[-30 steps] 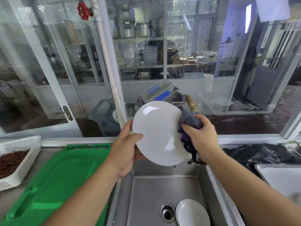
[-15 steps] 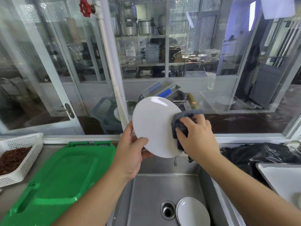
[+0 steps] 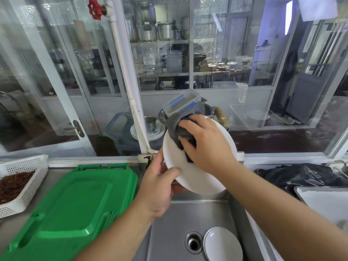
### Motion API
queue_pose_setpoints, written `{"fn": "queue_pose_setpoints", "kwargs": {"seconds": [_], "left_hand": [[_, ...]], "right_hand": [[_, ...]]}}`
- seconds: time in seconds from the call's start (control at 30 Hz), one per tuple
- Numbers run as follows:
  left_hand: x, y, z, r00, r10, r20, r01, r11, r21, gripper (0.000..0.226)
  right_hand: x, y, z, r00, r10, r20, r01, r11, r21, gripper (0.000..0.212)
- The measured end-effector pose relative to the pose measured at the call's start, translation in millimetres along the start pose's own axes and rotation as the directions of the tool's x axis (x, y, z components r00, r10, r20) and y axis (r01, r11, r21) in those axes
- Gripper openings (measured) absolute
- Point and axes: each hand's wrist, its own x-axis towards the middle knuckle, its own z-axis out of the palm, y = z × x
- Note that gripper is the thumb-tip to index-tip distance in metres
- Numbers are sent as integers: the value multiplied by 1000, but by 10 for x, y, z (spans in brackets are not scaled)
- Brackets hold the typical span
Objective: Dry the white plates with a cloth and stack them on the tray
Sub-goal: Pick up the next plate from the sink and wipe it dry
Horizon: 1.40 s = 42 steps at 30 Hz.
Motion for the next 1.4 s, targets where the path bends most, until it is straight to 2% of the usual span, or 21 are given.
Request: {"fn": "queue_pose_setpoints", "kwargs": {"seconds": [0.07,0.17,0.3,0.47,0.6,0.83,0.93,1.03,1.1,1.13,1.2,1.3,1.33,1.4], "left_hand": [[4,41,-12,1000,26,-1,-26,1000,-15,62],[22,154,-58,997,66,-42,-68,997,-44,63],[84,265,-94,983,140,-119,-143,989,-23,68],[145,219,-99,976,139,-169,-130,990,62,74],[161,136,-101,979,149,-137,-126,979,160,74],[147,1,-57,984,176,-24,-151,896,417,80],[98,-35,-25,982,189,29,-176,833,524,84],[68,-31,-2,972,223,80,-225,766,602,89],[60,-10,-9,964,236,121,-258,731,632,90],[54,1,-19,960,242,144,-275,694,665,89],[42,25,-42,956,233,179,-285,586,758,89],[51,66,-97,951,178,252,-304,390,869,97],[52,82,-109,949,159,271,-309,327,893,98],[54,118,-108,940,143,310,-334,206,920,99]], "right_hand": [[92,85,-9,998,34,-54,-37,997,-61,33],[134,276,-33,982,160,-98,-172,978,-117,33],[-84,407,2,952,301,-52,-305,946,-110,37],[-485,253,226,919,392,33,-391,920,-36,36],[-652,115,339,913,403,67,-407,912,53,36],[-491,-36,271,931,366,-7,-359,918,169,35],[-283,-29,190,894,447,-37,-424,870,251,32],[-144,33,95,830,558,4,-515,762,393,22],[-124,62,76,778,626,57,-561,650,512,10],[-124,70,79,737,668,100,-580,549,602,6],[-136,81,72,631,737,242,-598,264,757,3],[-197,130,54,516,674,529,-592,-165,789,19],[-227,169,63,498,639,587,-579,-259,773,24],[-289,241,108,474,606,638,-577,-333,745,44]]}}
